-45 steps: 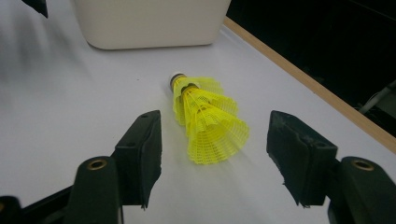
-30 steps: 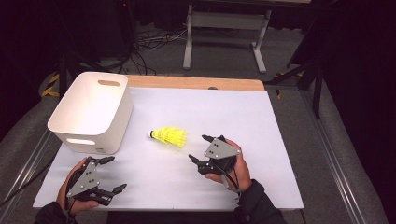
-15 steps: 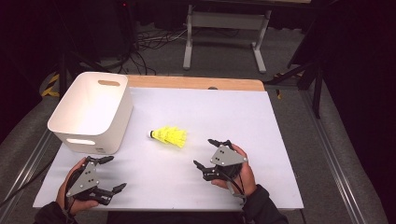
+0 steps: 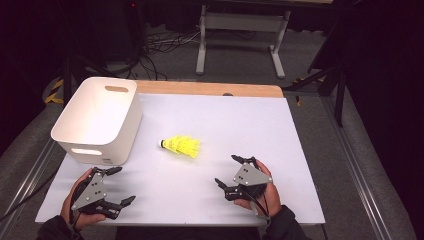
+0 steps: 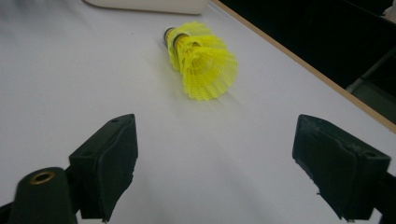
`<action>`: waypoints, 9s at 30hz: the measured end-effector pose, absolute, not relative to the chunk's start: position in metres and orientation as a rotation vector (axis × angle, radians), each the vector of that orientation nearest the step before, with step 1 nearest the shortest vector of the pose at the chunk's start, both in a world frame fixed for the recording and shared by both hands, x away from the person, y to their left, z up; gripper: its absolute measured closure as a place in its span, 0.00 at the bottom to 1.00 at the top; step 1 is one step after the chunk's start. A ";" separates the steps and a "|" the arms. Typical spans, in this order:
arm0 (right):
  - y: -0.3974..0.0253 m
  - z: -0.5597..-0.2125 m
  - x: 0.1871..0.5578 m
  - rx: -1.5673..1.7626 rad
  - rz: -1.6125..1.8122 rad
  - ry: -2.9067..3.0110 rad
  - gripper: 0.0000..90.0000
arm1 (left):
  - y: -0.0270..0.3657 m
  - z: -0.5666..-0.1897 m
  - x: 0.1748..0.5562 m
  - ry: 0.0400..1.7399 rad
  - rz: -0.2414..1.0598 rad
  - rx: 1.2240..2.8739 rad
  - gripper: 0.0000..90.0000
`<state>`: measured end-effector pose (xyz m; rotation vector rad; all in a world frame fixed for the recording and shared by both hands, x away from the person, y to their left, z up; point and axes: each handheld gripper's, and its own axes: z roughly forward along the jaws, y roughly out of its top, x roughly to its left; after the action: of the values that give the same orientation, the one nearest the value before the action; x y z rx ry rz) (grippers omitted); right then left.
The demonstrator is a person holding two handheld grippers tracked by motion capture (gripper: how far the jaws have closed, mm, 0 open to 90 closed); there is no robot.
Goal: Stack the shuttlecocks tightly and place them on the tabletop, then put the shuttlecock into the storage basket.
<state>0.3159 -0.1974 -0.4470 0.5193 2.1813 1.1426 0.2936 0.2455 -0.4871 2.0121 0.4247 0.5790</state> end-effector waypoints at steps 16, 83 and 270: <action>-0.216 -0.459 0.307 0.576 1.179 2.170 0.14 | 0.247 -0.486 0.294 0.422 0.571 2.003 0.06; -0.119 -0.472 0.387 0.655 1.178 2.452 0.25 | 0.244 -0.486 0.293 0.408 0.570 2.013 0.06; -0.085 -0.422 0.333 0.242 0.981 2.670 0.77 | 0.108 -0.484 0.358 0.331 0.354 2.152 0.53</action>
<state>0.3333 -0.0854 -0.4217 0.2418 2.6702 0.9806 0.3576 0.1078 -0.4844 2.1523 0.3310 0.3537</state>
